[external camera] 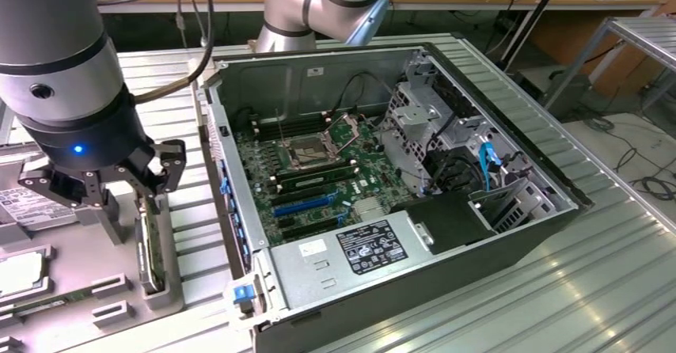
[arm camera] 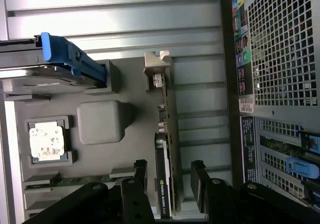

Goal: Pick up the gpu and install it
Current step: 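Pick up the gpu and move the gpu toward the slot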

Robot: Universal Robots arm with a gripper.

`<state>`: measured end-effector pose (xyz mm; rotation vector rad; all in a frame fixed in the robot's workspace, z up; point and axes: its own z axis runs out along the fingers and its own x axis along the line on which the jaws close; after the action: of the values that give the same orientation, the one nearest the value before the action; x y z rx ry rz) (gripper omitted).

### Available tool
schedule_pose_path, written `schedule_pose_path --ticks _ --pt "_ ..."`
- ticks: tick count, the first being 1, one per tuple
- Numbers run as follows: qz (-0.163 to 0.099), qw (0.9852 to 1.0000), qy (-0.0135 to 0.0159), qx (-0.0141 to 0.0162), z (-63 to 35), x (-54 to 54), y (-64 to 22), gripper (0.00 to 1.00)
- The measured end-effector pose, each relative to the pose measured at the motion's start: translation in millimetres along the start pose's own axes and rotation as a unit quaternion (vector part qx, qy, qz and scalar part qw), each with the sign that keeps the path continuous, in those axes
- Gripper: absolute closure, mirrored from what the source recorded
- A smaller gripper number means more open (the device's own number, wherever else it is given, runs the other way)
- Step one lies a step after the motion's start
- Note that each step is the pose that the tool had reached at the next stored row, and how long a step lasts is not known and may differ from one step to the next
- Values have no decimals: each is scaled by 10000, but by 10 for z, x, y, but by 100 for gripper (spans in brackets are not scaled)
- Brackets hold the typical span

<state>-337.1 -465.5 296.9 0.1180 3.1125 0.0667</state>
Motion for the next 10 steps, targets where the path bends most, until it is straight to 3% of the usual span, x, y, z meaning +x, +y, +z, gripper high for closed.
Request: schedule_pose_path --ticks 10 --pt "-1 10000 -2 17 71 -5 -136 52"
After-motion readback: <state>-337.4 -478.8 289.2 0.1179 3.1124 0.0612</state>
